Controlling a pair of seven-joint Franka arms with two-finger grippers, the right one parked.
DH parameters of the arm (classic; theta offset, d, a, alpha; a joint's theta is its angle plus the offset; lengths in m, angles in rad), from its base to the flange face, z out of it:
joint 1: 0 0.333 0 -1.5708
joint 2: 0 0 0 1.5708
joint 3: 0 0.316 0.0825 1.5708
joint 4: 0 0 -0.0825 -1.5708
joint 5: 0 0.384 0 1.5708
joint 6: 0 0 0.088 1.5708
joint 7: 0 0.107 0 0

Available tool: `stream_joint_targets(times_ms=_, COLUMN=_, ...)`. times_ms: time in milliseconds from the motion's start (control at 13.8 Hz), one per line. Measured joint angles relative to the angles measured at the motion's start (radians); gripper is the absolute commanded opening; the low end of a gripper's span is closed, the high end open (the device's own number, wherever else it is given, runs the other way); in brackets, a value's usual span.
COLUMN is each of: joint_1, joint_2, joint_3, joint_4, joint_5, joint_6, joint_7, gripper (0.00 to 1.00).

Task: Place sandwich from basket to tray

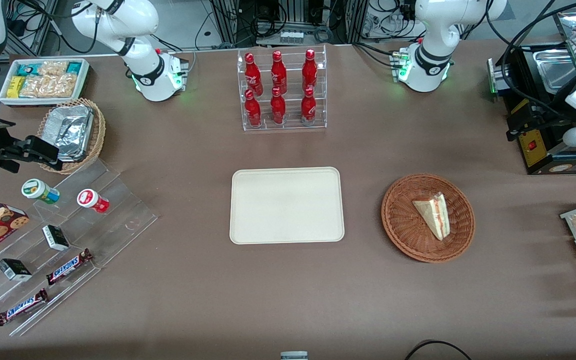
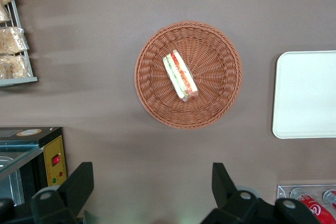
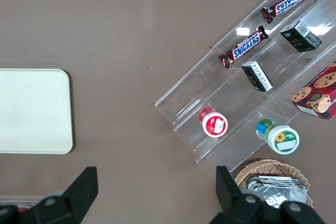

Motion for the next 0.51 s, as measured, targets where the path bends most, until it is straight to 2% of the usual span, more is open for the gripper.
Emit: stream_joint_targets(times_ms=509, joint_1=0.001, joint_2=0.009, joint_3=0.011, joint_4=-0.010, joint_5=-0.015, joint_6=0.006, joint_7=0.000, gripper=0.99)
